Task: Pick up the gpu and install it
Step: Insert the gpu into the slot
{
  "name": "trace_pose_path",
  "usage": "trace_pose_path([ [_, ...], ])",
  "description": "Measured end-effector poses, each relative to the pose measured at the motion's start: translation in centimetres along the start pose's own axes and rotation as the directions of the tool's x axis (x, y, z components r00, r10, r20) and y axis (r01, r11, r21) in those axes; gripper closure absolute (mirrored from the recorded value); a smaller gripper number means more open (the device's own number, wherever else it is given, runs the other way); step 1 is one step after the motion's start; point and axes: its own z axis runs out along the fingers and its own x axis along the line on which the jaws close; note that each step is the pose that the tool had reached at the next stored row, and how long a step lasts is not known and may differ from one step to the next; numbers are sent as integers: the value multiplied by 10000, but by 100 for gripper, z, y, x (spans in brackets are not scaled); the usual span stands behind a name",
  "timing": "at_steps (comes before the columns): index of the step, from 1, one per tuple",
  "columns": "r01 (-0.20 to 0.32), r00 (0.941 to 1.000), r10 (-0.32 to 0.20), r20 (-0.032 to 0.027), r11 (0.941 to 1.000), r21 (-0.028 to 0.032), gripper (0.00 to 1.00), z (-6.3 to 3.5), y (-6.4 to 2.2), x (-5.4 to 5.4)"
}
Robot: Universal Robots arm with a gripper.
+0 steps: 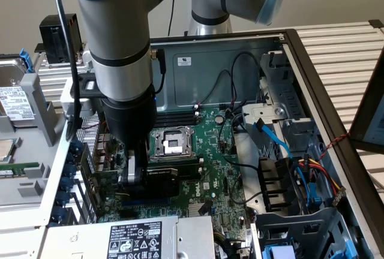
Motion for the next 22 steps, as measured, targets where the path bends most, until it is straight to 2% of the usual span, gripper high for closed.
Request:
trace_pose_path([
  [22,-35,10000,35,-1,10000,-1,72,12,7,1],
])
